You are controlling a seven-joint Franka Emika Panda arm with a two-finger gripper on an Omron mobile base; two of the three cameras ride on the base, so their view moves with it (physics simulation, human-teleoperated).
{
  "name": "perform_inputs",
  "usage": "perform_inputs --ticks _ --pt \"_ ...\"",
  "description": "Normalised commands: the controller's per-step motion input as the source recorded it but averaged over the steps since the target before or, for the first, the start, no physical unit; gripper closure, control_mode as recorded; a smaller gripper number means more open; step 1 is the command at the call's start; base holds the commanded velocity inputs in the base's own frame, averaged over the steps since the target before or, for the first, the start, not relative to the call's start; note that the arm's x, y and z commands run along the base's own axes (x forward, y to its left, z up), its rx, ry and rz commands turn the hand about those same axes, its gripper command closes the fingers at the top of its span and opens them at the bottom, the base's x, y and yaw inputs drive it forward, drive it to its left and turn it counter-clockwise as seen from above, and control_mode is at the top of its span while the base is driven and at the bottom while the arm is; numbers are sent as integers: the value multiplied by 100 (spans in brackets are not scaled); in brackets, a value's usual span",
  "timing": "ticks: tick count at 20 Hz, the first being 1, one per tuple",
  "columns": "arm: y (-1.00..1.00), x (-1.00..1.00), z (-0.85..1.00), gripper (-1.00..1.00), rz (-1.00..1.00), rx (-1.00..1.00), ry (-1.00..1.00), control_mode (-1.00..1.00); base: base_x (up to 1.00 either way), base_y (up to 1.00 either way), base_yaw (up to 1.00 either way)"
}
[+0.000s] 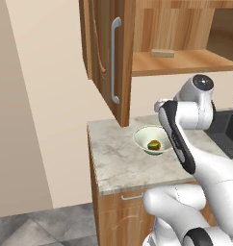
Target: Open the cabinet. Pick the orange and kiwi from the cabinet and place them into the bowl. Then close the cabinet.
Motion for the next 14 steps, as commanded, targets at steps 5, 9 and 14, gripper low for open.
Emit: perform_inputs --ticks 5,9,14 --pt "-10 -50 52 -100 0 0 0 -100 0 0 0" --pt "-18 -46 53 -100 0 0 0 -100 0 0 0" --pt "-18 -41 49 -100 0 0 0 -100 0 0 0"
